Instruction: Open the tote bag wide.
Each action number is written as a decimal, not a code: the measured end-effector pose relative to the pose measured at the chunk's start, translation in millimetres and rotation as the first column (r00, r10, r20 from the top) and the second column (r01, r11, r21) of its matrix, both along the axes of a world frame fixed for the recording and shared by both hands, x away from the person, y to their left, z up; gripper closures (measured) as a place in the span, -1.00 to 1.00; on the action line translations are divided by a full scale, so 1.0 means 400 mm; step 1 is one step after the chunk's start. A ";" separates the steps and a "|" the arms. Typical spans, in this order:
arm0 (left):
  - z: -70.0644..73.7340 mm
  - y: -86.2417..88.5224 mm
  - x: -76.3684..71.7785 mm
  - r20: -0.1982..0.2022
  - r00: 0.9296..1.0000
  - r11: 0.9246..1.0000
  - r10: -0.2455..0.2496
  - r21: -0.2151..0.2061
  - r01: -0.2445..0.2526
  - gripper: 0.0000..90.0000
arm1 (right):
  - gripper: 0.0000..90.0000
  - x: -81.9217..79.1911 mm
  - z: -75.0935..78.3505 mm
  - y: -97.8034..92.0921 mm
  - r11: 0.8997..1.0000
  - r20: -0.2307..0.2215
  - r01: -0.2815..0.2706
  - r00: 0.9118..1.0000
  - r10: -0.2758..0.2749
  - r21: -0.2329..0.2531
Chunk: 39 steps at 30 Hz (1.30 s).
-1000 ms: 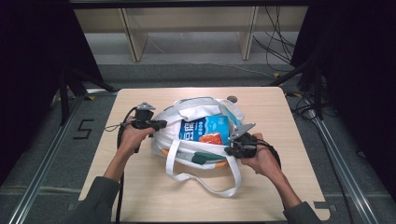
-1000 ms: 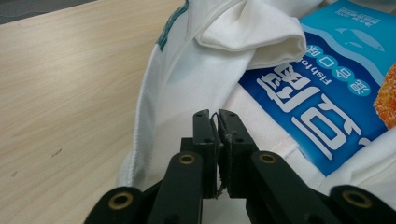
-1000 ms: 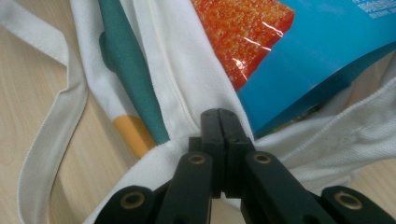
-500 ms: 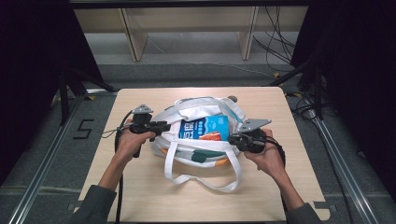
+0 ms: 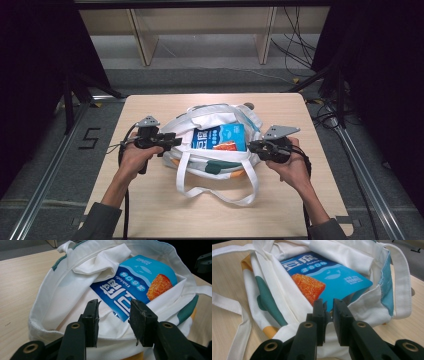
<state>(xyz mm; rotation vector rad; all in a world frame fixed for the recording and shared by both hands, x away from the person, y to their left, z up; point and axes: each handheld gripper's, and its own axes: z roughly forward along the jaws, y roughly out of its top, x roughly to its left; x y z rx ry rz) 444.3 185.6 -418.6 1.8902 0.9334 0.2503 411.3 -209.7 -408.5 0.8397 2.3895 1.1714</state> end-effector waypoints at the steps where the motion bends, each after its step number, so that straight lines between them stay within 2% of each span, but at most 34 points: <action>1: 0.001 -0.001 -0.004 0.006 1.000 1.000 0.002 0.000 -0.002 0.29 | 0.77 0.000 0.000 0.000 1.000 0.000 0.000 1.000 0.000 0.000; 5: 0.006 0.000 -0.014 0.004 1.000 1.000 0.000 0.000 0.000 0.22 | 0.70 0.000 -0.001 -0.005 1.000 0.006 0.005 1.000 -0.005 0.005; 7: 0.009 0.001 -0.019 0.007 1.000 1.000 -0.005 -0.005 0.005 0.18 | 0.64 -0.001 -0.002 -0.008 1.000 0.030 0.006 1.000 -0.006 0.004; 10: 0.014 0.002 -0.029 0.018 1.000 1.000 -0.015 -0.007 0.015 0.11 | 0.60 -0.003 0.000 -0.015 1.000 0.019 0.016 1.000 -0.016 0.014; 11: 0.016 0.001 -0.033 0.016 1.000 1.000 -0.018 -0.004 0.018 0.09 | 0.58 -0.007 0.003 -0.018 0.999 0.012 0.038 0.999 -0.038 0.020; 12: 0.017 0.001 -0.037 0.013 1.000 1.000 -0.021 -0.007 0.021 0.08 | 0.54 -0.007 0.006 -0.024 0.999 0.034 0.036 0.999 -0.037 0.026; 13: 0.020 -0.001 -0.042 0.030 0.999 1.000 -0.028 -0.012 0.028 0.07 | 0.53 -0.010 0.007 -0.026 0.999 0.019 0.040 0.999 -0.041 0.032; 15: 0.024 -0.002 -0.048 0.033 0.999 1.000 -0.019 -0.008 0.020 0.06 | 0.52 -0.009 0.008 -0.028 0.999 0.026 0.029 0.999 -0.030 0.032; 16: 0.027 -0.001 -0.051 0.028 0.999 1.000 -0.027 -0.007 0.028 0.04 | 0.50 -0.016 0.010 -0.030 0.998 0.006 0.049 0.999 -0.049 0.033; 18: 0.031 -0.002 -0.060 0.032 0.999 1.000 -0.025 -0.010 0.025 0.02 | 0.47 -0.014 0.010 -0.037 0.998 0.034 0.051 0.998 -0.052 0.033; 20: 0.032 -0.001 -0.060 0.031 0.999 0.999 -0.036 -0.006 0.036 0.00 | 0.46 -0.018 0.010 -0.040 0.998 0.009 0.059 0.998 -0.059 0.035; 21: 0.031 -0.001 -0.064 0.034 0.999 0.999 -0.032 -0.004 0.033 0.00 | 0.46 -0.018 0.010 -0.040 0.998 0.009 0.059 0.998 -0.059 0.035; 22: 0.030 -0.004 -0.067 0.030 0.999 1.000 -0.024 -0.007 0.024 -0.01 | 0.45 -0.018 0.008 -0.042 0.998 0.031 0.060 0.998 -0.061 0.035; 23: 0.030 -0.003 -0.068 0.031 0.999 0.999 -0.037 -0.002 0.037 -0.01 | 0.44 -0.017 0.009 -0.045 0.998 0.034 0.054 0.998 -0.055 0.026; 24: 0.028 -0.005 -0.071 0.027 0.999 0.999 -0.033 -0.003 0.033 -0.02 | 0.43 -0.019 0.009 -0.044 0.998 0.019 0.060 0.998 -0.061 0.029; 27: 0.028 -0.004 -0.073 0.026 0.999 0.999 -0.039 0.003 0.039 -0.05 | 0.39 -0.022 0.005 -0.044 0.997 0.028 0.072 0.997 -0.073 0.034; 28: 0.027 -0.004 -0.075 0.034 0.999 0.999 -0.036 0.005 0.035 -0.07 | 0.39 -0.023 0.006 -0.047 0.997 0.015 0.072 0.997 -0.072 0.030; 33: 0.024 -0.005 -0.083 0.020 0.999 0.999 -0.039 0.002 0.039 -0.12 | 0.32 -0.020 0.004 -0.052 0.997 0.035 0.068 0.997 -0.068 0.023; 35: 0.024 -0.006 -0.086 0.019 0.999 0.999 -0.040 -0.001 0.040 -0.12 | 0.31 -0.024 0.002 -0.051 0.996 0.028 0.087 0.996 -0.088 0.035; 39: 0.025 -0.005 -0.098 0.017 0.999 0.999 -0.047 0.007 0.047 -0.19 | 0.19 -0.026 0.000 -0.058 0.995 0.021 0.094 0.995 -0.095 0.028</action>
